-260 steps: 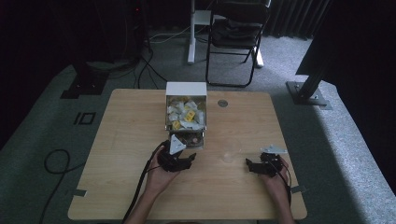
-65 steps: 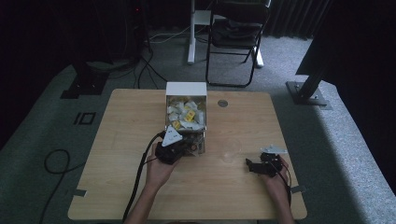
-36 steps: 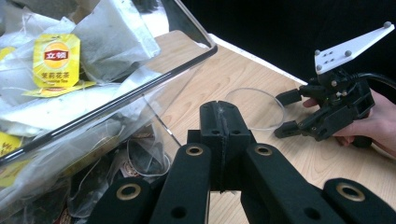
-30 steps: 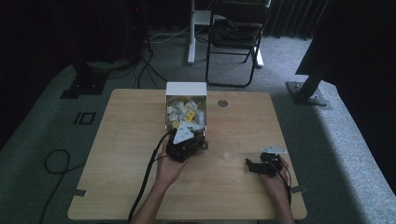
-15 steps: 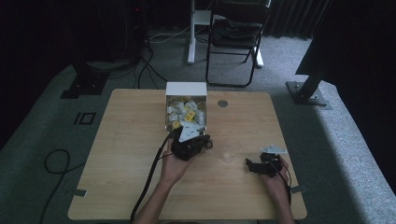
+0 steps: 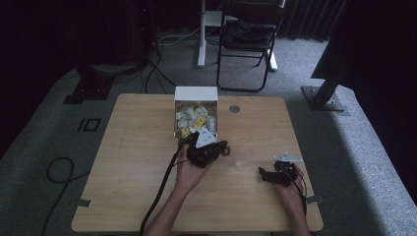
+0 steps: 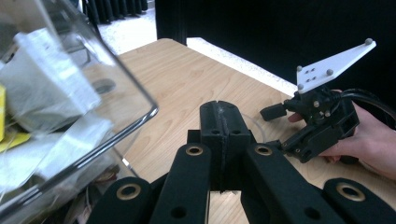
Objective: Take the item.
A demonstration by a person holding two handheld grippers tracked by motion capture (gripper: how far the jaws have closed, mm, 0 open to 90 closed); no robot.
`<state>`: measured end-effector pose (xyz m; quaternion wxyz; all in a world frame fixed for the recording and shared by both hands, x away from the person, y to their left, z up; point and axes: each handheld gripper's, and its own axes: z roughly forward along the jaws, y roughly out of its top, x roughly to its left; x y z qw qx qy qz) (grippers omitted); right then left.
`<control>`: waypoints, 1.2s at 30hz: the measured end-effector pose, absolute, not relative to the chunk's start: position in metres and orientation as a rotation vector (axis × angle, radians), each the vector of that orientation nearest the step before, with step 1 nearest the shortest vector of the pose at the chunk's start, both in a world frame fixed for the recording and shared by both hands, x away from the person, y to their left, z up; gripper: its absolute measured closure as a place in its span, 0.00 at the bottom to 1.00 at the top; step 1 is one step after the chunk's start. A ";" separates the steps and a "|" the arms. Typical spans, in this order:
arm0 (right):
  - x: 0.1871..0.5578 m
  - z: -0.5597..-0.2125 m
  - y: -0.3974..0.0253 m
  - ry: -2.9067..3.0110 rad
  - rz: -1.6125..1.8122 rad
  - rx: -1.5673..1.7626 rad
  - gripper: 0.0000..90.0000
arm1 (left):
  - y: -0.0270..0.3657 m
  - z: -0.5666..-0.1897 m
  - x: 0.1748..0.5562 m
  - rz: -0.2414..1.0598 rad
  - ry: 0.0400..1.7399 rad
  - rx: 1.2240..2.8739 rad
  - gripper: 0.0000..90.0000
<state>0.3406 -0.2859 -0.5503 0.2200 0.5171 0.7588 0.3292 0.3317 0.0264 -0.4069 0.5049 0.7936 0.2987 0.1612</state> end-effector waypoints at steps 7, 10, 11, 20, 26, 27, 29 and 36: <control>0.341 -0.550 -0.286 2.098 0.911 1.432 0.15 | 0.018 -0.408 0.335 0.382 0.714 1.918 1.00; 0.341 -0.550 -0.286 2.098 0.911 1.432 0.15 | 0.015 -0.410 0.336 0.377 0.718 1.918 1.00; 0.341 -0.550 -0.286 2.098 0.911 1.431 0.15 | 0.014 -0.410 0.337 0.377 0.716 1.919 1.00; 0.341 -0.550 -0.286 2.098 0.911 1.430 0.15 | -0.003 -0.408 0.341 0.382 0.702 1.927 1.00; 0.341 -0.550 -0.286 2.098 0.911 1.430 0.15 | -0.013 -0.409 0.342 0.382 0.696 1.930 1.00; 0.341 -0.550 -0.286 2.098 0.911 1.430 0.15 | -0.014 -0.409 0.343 0.381 0.696 1.929 1.00; 0.341 -0.550 -0.286 2.098 0.911 1.430 0.15 | -0.016 -0.411 0.344 0.376 0.697 1.932 1.00; 0.341 -0.550 -0.286 2.098 0.911 1.430 0.15 | -0.025 -0.417 0.349 0.363 0.703 1.949 1.00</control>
